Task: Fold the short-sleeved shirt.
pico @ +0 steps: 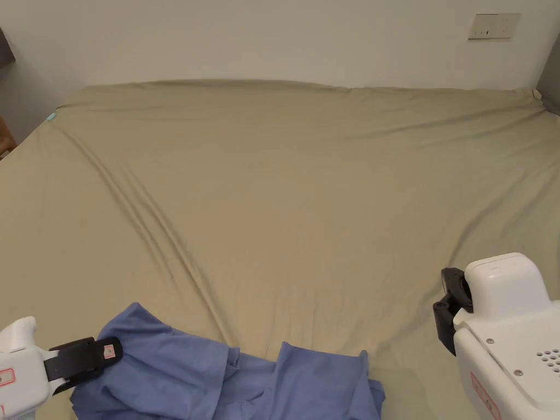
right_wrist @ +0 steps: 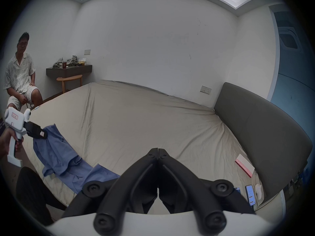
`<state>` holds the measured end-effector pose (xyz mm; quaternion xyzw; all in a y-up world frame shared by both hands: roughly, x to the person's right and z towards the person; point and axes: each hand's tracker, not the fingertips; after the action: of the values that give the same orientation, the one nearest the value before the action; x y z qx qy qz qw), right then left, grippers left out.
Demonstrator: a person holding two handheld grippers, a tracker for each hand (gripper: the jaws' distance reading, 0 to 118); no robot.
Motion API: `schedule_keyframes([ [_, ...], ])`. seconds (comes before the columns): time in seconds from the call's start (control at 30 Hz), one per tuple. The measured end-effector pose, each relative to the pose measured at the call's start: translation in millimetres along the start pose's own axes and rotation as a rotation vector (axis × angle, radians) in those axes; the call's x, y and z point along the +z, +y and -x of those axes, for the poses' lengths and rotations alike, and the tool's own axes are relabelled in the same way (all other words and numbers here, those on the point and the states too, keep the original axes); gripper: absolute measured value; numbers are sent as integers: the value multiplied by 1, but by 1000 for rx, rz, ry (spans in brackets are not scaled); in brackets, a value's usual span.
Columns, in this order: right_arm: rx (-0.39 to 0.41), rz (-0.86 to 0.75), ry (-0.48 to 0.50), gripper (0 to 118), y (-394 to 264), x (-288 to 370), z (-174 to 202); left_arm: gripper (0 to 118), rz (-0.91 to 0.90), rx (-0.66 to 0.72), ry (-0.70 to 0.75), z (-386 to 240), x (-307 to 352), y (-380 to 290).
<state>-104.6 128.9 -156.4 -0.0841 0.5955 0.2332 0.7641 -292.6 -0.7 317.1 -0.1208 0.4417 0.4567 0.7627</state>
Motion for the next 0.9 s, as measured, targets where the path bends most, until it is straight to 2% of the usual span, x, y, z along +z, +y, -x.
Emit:
schedule_keyframes([
  [0.2,-2,-16,2,0,4,4,-1,11,-54,-53,87,-16,24,40],
  [0.3,-8,-22,0,0,4,5,-3,11,-40,-192,136,-58,21,41],
  [0.4,-15,-21,-1,0,3,5,-5,11,-28,-252,124,-105,5,32],
  [0.5,-14,-15,-1,0,0,8,-6,11,44,-271,77,-146,-24,13],
  [0.63,-22,-11,-12,0,-5,14,-15,11,138,-438,60,-191,-72,-31],
  [0.73,-35,-7,-33,0,-9,17,-25,11,232,-391,34,-208,-105,-72],
  [0.9,-50,7,-59,0,-17,19,-39,11,289,-459,101,-218,-151,-126],
])
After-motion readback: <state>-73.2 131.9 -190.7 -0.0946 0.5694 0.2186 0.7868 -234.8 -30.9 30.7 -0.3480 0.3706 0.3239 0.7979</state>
